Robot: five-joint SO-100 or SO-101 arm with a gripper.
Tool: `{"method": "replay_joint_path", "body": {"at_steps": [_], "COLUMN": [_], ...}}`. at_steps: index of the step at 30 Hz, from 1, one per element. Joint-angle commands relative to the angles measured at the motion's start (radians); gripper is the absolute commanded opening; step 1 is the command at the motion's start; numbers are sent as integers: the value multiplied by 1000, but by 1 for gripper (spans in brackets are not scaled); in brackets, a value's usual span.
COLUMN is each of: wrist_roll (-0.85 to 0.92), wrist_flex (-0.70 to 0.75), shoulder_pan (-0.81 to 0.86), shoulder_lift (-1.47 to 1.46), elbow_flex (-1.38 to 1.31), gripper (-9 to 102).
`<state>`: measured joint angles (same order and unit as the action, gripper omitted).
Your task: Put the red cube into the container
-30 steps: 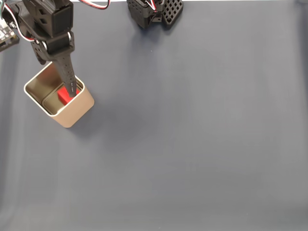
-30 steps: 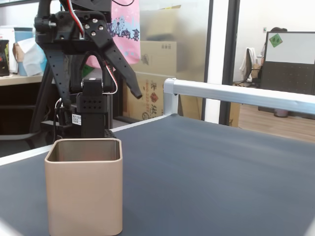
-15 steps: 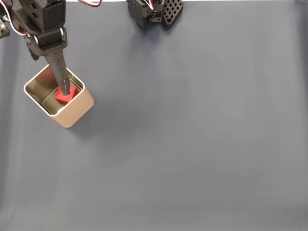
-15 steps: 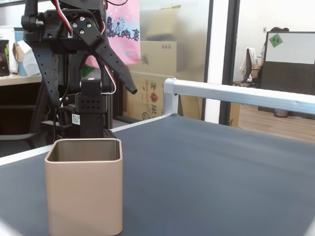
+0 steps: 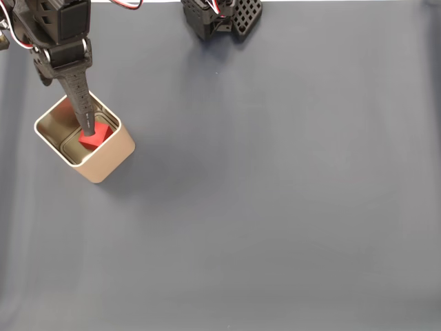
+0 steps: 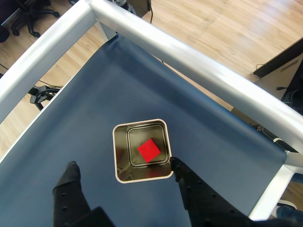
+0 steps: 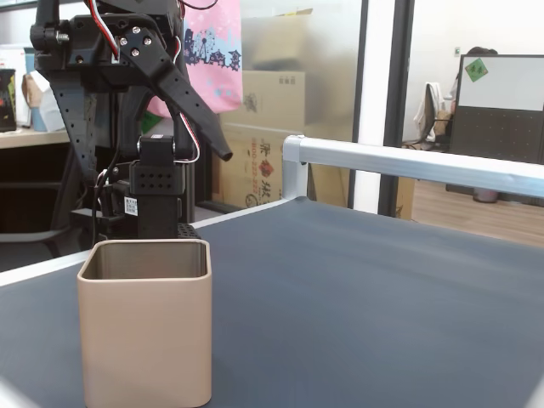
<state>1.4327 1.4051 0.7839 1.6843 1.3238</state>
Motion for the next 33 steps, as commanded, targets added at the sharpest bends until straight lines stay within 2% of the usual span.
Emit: {"method": "replay_joint_path", "body": {"at_steps": [1,5,9,11,16,19,27,33], "wrist_roll": [3,20,11,9,57,55,140,209], "wrist_flex": [-15,-17,-41,-58,-78,-155,-407,-560], "shoulder_pan": [18,23,18,9,-66,-156,-407,-528], "shoulder_lift": [31,29,34,41,109,213,561,902], "elbow_flex": [-9,-9,-9,-8,37,147,609,1043], "gripper": [43,37,8,0,0,0,0,0]}}
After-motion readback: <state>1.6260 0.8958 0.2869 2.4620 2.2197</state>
